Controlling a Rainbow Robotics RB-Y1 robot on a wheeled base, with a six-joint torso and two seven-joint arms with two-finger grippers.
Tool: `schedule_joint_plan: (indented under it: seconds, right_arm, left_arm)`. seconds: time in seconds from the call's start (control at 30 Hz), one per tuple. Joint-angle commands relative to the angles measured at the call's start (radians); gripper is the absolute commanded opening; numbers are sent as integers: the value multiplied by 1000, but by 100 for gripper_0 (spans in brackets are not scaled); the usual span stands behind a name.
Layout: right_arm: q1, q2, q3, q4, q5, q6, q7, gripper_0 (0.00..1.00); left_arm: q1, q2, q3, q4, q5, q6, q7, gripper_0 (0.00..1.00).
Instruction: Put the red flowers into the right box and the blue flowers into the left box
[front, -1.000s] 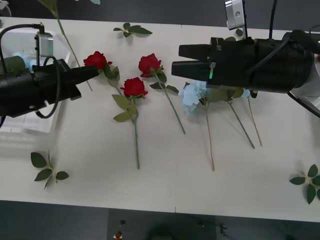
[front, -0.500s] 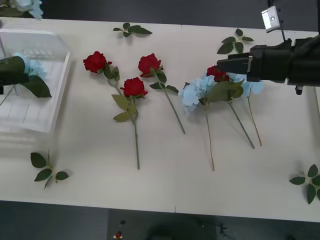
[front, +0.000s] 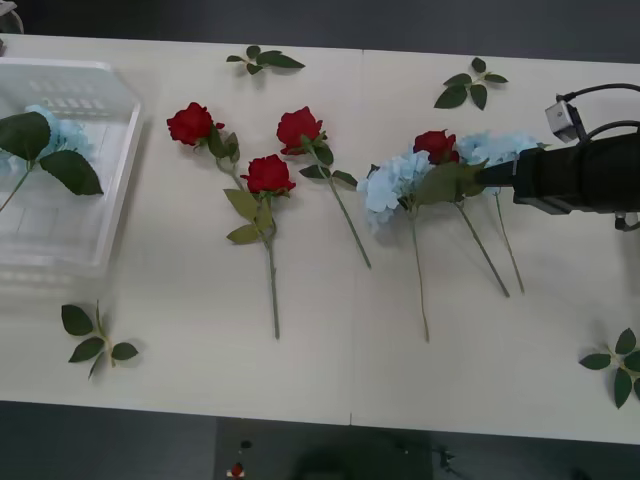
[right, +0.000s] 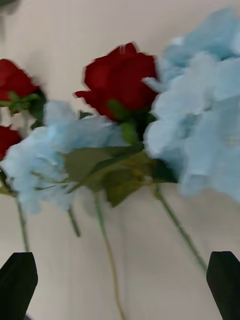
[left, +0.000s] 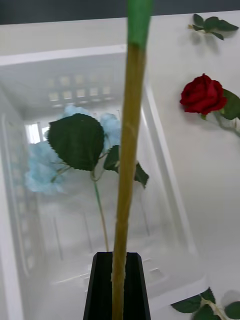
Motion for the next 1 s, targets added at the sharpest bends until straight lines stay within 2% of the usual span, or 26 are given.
schedule_joint_plan:
  seconds: [0.03, 0.07, 0.1, 0.13, 0.17, 0.23, 0.4, 0.57, 0.77, 1.0]
  right_arm:
    - [-61, -4, -15, 58, 126, -8, -123, 100]
    - [-65, -1, -15, 66, 154, -7, -132, 100]
    - [-75, 2, -15, 78, 203, -7, -146, 100]
    - [-81, 5, -15, 89, 240, -7, -151, 100]
    - [-85, 11, -15, 98, 272, -7, -148, 100]
    - [-93, 27, -15, 116, 342, -7, -146, 100]
    - [-101, 93, -12, 159, 460, 4, -139, 100]
    - [-107, 171, -10, 198, 572, 9, -143, 100]
    - [-130, 242, -9, 258, 666, 4, -148, 100]
    - [-179, 312, -3, 371, 773, -1, -148, 100]
  left_arm:
    - [17, 35, 63, -8, -20, 6, 16, 14]
    - [21, 35, 63, -10, -18, 6, 14, 25]
    - [24, 35, 63, -10, -15, 6, 13, 53]
    - [25, 35, 63, -12, -12, 6, 11, 68]
    - [25, 35, 63, -12, -12, 6, 8, 80]
    - [25, 33, 58, -25, -12, 6, 2, 90]
    - [28, 23, 51, -65, 31, 52, -15, 93]
    - [21, -51, 45, -168, 97, 150, -6, 93]
    - [-18, -154, -43, -328, 32, 179, 205, 93]
    - [-101, -243, -166, -424, -126, 182, 450, 92]
